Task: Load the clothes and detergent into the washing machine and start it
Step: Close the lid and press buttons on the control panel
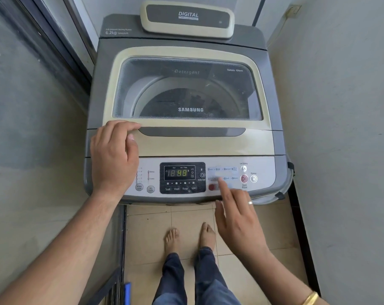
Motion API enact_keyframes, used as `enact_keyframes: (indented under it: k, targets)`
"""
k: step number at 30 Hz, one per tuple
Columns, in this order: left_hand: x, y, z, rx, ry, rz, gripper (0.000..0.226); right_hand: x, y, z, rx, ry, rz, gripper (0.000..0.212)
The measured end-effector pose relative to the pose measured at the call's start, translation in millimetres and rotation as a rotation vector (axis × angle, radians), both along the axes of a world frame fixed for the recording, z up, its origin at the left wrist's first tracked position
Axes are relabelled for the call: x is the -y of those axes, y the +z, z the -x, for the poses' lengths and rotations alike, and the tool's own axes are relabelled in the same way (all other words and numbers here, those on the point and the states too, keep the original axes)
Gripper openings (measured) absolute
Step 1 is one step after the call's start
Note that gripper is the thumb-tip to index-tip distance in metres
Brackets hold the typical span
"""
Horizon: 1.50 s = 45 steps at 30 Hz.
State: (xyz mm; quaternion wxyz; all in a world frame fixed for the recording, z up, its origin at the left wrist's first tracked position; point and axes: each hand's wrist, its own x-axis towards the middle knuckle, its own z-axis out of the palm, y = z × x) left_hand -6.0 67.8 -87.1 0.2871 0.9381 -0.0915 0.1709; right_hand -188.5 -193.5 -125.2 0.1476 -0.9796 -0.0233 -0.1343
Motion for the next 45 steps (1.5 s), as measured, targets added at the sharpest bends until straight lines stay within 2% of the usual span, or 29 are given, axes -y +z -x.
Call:
enact_keyframes:
  k: [2,8,45]
  targets:
    - [0,-1,0,0.003,0.002,0.000,0.029,10,0,2,0.028,-0.053,0.017,0.056]
    - [1,-2,0,0.009,0.003,-0.004,0.028,31,1,6,-0.004,-0.191,-0.042,0.075]
    - [2,-3,0,0.008,0.015,-0.015,0.026,37,-4,5,0.000,-0.183,-0.003,0.068]
